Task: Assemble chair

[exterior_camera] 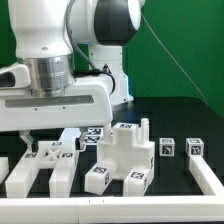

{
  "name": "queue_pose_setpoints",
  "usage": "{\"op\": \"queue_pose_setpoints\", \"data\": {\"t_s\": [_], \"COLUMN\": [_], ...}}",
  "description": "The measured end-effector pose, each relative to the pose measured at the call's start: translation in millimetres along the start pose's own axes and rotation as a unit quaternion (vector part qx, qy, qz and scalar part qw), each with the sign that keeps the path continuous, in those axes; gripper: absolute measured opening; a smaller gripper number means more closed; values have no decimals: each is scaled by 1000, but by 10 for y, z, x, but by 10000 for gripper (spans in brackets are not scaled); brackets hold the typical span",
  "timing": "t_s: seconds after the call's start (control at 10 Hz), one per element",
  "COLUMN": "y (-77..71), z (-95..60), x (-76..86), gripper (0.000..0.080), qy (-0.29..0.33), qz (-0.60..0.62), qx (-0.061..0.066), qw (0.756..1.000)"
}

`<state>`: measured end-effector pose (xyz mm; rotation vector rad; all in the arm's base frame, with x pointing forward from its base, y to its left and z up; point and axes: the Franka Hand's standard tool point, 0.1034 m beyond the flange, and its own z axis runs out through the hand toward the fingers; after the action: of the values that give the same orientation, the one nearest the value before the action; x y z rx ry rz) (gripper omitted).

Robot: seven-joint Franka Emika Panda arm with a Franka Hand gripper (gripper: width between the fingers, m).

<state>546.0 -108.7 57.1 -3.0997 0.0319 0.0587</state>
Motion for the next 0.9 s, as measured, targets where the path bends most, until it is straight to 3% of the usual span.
{"op": "queue_pose_setpoints", "data": {"t_s": [0.3,0.6,0.9], "y": [46,-92,-127], "z": [82,205,298], "x": [-12,25,-13], "gripper": [649,649,649], "qy": [-4,-7,-15], "qz": [10,17,15], "qx": [-2,-6,-7], "qw": [1000,1000,1000]}}
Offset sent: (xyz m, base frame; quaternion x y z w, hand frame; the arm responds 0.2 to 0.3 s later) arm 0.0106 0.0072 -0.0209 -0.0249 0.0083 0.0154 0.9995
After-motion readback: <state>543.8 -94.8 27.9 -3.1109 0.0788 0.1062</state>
